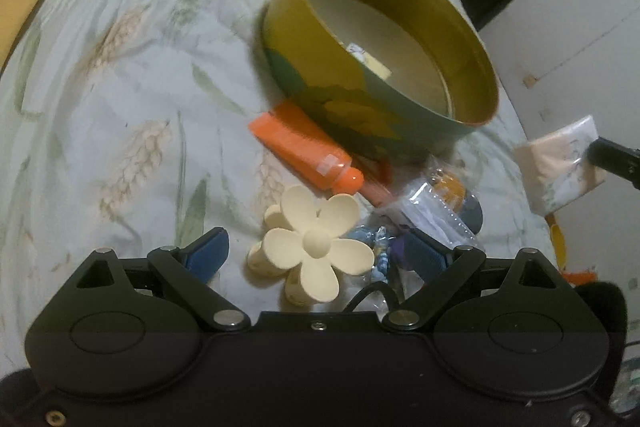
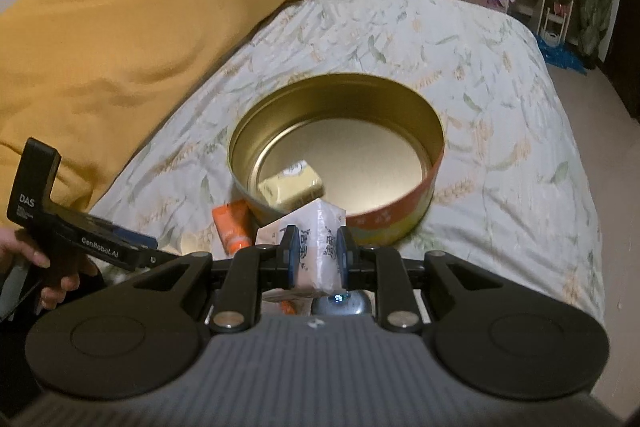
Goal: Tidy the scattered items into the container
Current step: 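Carry the pink tissue pack over the tin and open the right gripper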
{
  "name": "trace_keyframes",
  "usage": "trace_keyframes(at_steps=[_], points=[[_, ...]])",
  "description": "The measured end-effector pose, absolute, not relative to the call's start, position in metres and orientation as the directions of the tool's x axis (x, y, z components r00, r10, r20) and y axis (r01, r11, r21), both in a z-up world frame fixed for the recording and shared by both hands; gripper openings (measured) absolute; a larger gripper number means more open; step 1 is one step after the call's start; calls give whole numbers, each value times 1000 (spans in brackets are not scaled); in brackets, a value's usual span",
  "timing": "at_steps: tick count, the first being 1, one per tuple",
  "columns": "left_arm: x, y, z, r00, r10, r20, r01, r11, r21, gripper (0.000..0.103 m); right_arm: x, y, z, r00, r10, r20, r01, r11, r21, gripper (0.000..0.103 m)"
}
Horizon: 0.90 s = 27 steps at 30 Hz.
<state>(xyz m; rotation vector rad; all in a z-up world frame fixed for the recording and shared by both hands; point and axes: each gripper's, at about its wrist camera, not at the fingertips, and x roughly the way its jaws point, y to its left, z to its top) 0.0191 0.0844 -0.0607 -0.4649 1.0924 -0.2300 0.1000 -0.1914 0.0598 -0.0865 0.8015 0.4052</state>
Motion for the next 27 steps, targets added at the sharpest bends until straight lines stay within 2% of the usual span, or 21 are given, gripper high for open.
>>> trace_keyframes(at_steps=[5,10,15,18,19,20,21,22,25,27], points=[[22,89,-62,408,-452,-793,-101,841,-532,94,118,-183,69,634,331,-699,-400,914,69,22],[23,85,-58,387,-385,-838,-115,881,-458,94,140,-177,71,641,341,-687,-398,914,83,22],[22,72,-50,370,-305,-877,-49,937,-346,94,161,-173,69,637,343,-691,-387,917,99,22],[23,71,-46,360,-297,-884,-31,944,-329,94,176,-173,65,638,339,-691,-357,926,124,22],[24,71,-46,354,-297,-887,-28,944,-328,94,181,-173,64,640,340,-689,-345,928,137,29],[24,69,-45,348,-292,-891,-21,948,-319,94,187,-173,62,640,339,-689,-334,931,148,52],[23,68,-45,346,-283,-895,-13,952,-306,94,191,-173,60,643,340,-687,-323,933,159,63],[22,66,-44,349,-271,-897,-4,957,-291,94,193,-174,59,655,333,-679,-307,938,164,79],[19,62,-42,360,-247,-900,32,967,-253,94,186,-173,61,695,299,-654,-287,949,129,87],[18,59,-40,370,-235,-899,69,972,-226,94,179,-176,61,699,288,-655,-274,953,127,97]])
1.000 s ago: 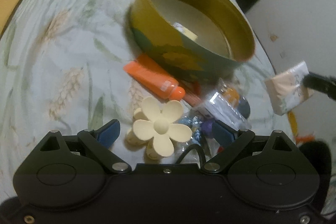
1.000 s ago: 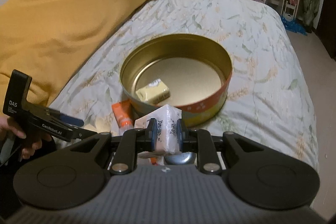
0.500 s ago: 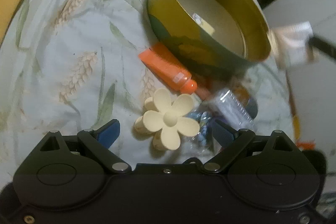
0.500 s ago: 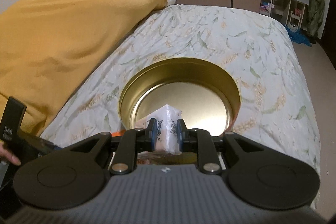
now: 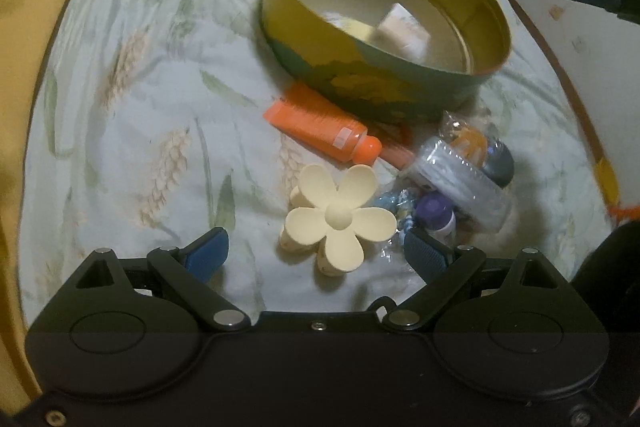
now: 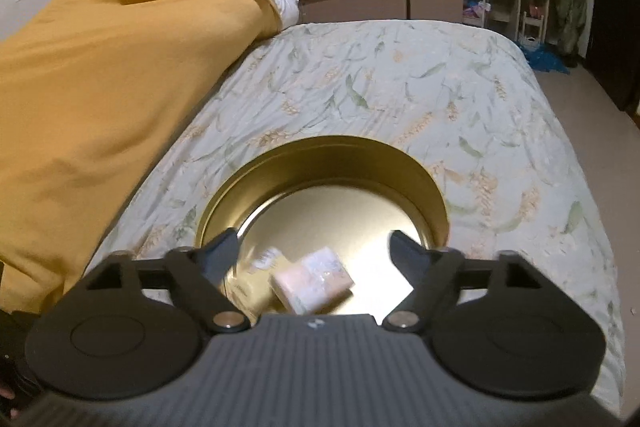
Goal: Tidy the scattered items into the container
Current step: 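Carry the pink tissue pack over the tin and open the right gripper, then grasp the cream flower hair clip with the left gripper and lift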
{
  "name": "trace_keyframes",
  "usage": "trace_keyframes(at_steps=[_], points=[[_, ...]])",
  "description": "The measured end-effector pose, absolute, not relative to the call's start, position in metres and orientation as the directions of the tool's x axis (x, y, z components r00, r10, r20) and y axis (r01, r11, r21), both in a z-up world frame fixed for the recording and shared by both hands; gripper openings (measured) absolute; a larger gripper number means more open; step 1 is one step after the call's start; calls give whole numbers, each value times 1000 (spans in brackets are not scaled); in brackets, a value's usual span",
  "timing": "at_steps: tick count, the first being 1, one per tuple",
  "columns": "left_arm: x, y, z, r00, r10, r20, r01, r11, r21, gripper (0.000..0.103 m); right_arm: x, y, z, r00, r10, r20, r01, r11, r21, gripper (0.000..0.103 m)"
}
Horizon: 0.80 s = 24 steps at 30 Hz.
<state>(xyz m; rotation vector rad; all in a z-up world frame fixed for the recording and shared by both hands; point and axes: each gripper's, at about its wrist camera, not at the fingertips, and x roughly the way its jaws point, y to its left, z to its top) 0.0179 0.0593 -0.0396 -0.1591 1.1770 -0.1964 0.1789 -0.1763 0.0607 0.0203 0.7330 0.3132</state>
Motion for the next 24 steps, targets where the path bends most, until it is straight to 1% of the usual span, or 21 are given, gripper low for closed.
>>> trace_keyframes(at_steps=[1,7,14,24], points=[[17,58,-39,376,-232,-897,89,973,-214,94,177,-179,60,700,284,-655,-265,955,131,103],[20,46,-38,362,-255,-897,220,958,-183,94,158,-199,55,668,293,-684,-253,954,161,103],[21,26,-43,366,-241,-899,330,937,-116,94,138,-212,43,643,294,-707,-254,953,166,103],[30,19,-53,307,-258,-916,466,880,-92,94,108,-221,22,613,287,-736,-255,954,159,103]])
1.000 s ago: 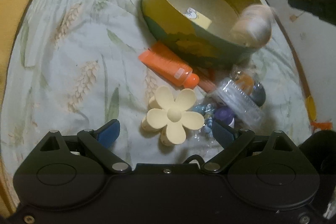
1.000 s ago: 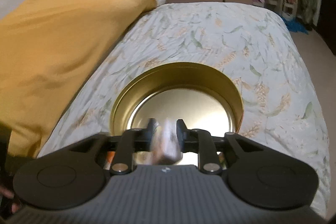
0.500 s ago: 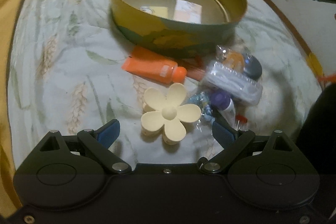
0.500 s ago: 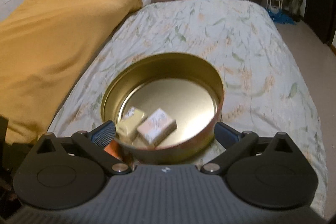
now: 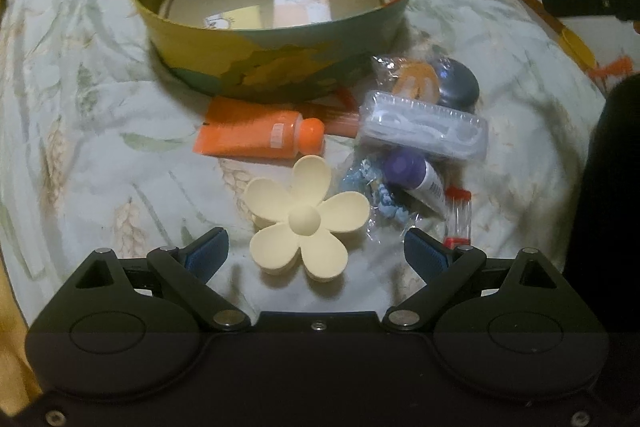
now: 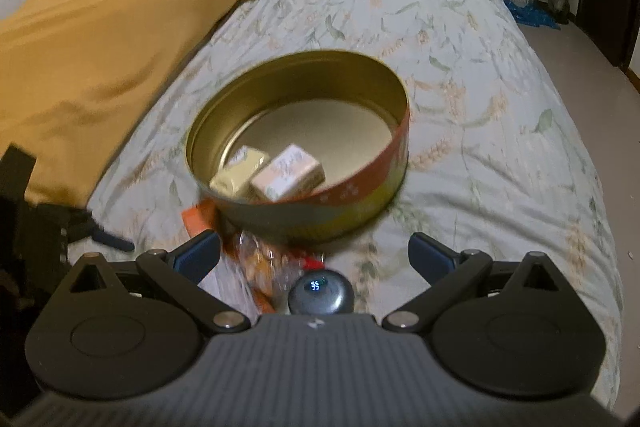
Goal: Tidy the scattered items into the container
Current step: 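Grasp the cream flower hair clip with the left gripper and lift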
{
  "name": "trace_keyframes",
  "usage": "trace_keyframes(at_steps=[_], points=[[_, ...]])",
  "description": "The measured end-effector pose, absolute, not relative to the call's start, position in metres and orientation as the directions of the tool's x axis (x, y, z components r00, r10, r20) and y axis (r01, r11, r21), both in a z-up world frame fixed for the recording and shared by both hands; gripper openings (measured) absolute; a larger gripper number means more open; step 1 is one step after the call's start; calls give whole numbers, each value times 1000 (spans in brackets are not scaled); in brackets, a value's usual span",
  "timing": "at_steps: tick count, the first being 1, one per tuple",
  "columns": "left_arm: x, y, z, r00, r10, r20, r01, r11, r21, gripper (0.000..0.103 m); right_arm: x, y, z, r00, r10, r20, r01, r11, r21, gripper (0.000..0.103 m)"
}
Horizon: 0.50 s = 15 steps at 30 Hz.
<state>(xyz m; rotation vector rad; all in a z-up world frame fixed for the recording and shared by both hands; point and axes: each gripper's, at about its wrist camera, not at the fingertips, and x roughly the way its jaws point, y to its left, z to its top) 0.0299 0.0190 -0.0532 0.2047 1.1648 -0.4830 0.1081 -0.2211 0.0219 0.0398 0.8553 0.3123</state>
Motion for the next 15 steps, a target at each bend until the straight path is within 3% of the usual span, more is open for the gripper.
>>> trace_keyframes(at_steps=[15], points=[[41,9,-75,283,-239,-929,492,868,-74,92,90,-248,-16,503,263,-823,-129,965,230,103]])
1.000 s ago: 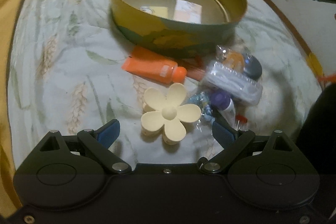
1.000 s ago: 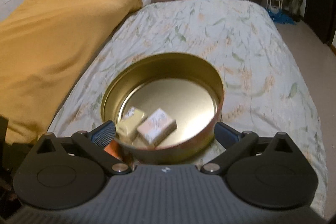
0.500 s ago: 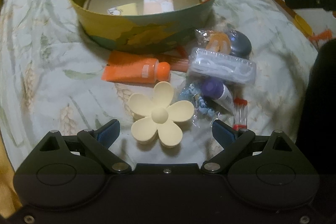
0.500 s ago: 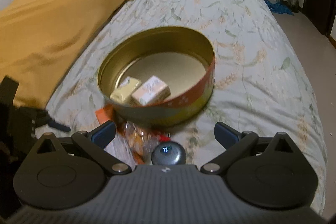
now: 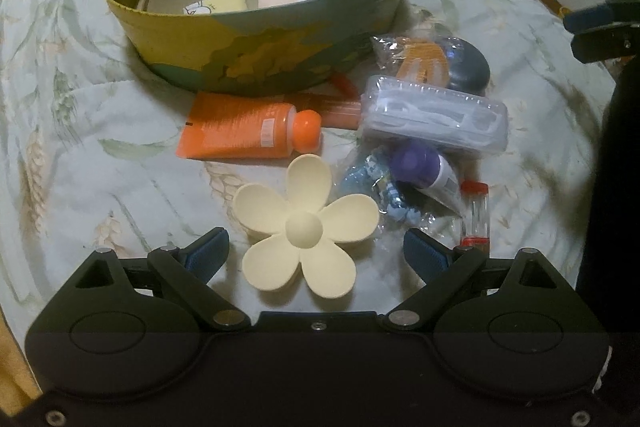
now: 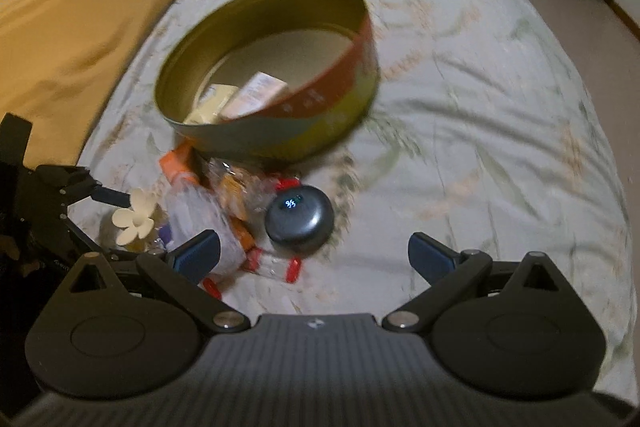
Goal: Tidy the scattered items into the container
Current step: 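Grasp the cream flower hair clip with the left gripper and lift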
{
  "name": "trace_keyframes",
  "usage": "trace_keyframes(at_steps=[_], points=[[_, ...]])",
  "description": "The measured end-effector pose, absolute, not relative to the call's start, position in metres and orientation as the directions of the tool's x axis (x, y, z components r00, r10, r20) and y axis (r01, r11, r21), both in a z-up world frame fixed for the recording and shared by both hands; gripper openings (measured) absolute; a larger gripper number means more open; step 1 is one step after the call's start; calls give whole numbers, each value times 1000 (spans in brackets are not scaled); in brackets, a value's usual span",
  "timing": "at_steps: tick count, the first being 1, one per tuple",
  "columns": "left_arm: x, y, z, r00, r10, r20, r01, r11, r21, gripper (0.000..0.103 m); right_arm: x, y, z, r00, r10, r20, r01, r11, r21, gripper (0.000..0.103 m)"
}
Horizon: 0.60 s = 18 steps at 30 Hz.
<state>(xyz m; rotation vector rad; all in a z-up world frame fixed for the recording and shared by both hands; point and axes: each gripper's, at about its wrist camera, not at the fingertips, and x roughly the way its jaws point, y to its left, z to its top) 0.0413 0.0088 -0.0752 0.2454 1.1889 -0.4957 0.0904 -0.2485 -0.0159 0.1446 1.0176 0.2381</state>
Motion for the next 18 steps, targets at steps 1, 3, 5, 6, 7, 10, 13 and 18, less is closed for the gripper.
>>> trace_keyframes(at_steps=[1,3,5,6,7,10,13,18], points=[[41,9,-76,283,-237,-929,489,869,-73,90,90,-251,-18,500,257,-827,-116,966,231,103],[42,8,-78,276,-235,-932,482,873,-78,82,88,-258,-24,495,244,-834,-92,969,228,103],[42,9,-81,261,-248,-933,471,876,-101,71,87,-263,-30,487,241,-840,-75,969,235,103],[41,9,-81,267,-244,-932,467,879,-96,70,87,-266,-34,480,242,-844,-62,968,242,103],[40,8,-81,277,-236,-931,463,882,-85,66,87,-268,-36,472,246,-847,-52,966,251,103],[37,13,-76,300,-235,-925,426,900,-91,51,88,-268,-39,468,264,-844,-56,961,270,103],[36,21,-69,308,-262,-915,378,916,-135,51,88,-264,-40,472,264,-841,-71,962,262,103],[28,24,-56,341,-267,-902,351,926,-141,51,87,-258,-42,476,270,-837,-97,962,256,103]])
